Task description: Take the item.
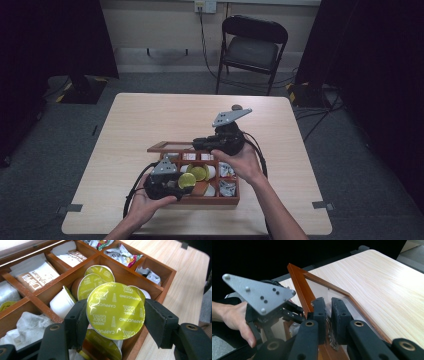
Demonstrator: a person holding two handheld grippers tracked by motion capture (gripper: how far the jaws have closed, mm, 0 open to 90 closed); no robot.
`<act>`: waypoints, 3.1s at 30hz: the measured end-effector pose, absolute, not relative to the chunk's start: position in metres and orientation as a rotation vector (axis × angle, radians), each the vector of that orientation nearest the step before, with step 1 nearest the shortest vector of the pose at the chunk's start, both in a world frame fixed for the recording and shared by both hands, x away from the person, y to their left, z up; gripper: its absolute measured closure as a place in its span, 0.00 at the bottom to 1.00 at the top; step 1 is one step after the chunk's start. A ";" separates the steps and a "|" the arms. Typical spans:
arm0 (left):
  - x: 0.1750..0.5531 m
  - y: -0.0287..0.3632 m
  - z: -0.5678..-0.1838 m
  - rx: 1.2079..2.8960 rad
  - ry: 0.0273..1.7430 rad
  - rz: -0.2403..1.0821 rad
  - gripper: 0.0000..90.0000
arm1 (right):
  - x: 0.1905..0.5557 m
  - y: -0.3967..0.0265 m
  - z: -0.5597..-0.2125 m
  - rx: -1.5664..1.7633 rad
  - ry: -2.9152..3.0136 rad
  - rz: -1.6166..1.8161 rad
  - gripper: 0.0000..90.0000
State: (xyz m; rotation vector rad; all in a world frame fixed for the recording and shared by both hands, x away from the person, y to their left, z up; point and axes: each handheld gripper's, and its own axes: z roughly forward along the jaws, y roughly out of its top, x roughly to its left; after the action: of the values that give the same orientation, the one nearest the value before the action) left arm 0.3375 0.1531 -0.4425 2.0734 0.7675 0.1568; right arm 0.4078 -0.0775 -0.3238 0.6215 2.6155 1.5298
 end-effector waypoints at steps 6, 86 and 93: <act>0.337 0.159 -0.436 2.056 0.762 0.161 0.43 | 0.408 -0.077 -0.324 0.620 2.615 1.525 0.92; 0.407 0.291 -0.483 1.998 1.197 0.321 0.43 | 0.407 -0.078 -0.324 0.619 2.620 1.526 0.92; 0.408 0.290 -0.484 1.995 1.186 0.342 0.43 | 0.406 -0.078 -0.325 0.620 2.621 1.526 0.91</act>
State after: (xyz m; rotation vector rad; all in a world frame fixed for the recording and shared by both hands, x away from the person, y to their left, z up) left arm 0.4078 0.2895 -0.4838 1.9950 1.1857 0.3416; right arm 0.4065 -0.0775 -0.3247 0.6200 2.6209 1.5258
